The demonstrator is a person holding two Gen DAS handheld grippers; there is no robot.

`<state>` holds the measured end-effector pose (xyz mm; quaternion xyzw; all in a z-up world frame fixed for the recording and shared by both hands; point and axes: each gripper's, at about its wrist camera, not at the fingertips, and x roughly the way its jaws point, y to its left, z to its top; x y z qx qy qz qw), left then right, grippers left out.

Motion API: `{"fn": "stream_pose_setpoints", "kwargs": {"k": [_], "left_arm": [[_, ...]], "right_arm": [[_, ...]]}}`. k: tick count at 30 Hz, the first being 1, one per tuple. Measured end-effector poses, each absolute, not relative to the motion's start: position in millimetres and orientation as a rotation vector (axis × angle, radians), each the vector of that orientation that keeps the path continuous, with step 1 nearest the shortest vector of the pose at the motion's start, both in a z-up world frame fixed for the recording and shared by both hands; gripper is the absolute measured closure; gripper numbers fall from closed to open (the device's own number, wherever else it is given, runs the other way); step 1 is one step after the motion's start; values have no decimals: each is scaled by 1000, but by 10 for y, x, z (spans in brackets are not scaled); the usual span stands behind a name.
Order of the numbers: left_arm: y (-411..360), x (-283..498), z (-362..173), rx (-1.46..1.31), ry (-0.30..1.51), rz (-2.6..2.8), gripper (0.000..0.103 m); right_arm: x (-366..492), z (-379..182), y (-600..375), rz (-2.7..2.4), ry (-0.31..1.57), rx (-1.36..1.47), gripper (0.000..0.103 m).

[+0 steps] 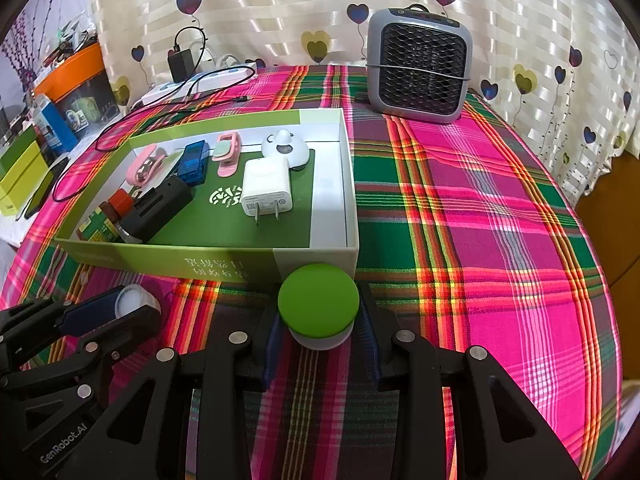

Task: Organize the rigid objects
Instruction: 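Lift the white ball and green mushroom item and carry both toward the box, then open the left tool to drop the white ball into the box while the right tool lowers the green item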

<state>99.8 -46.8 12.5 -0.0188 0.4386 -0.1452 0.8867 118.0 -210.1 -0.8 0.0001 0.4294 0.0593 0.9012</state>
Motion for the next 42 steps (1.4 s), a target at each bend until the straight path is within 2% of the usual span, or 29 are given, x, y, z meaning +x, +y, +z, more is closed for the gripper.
{"fn": "stream_pose_setpoints", "kwargs": {"k": [12, 25, 42], "left_arm": [[-456, 948, 194, -29, 900, -315, 76], [-385, 1163, 556, -30, 835, -340, 76], [-373, 1660, 396, -23, 896, -337, 76]], "right_arm": [[1077, 37, -2145, 151, 873, 30, 69], [1132, 436, -2100, 202, 787, 36, 69], [1604, 258, -1865, 322, 893, 5, 69]]}}
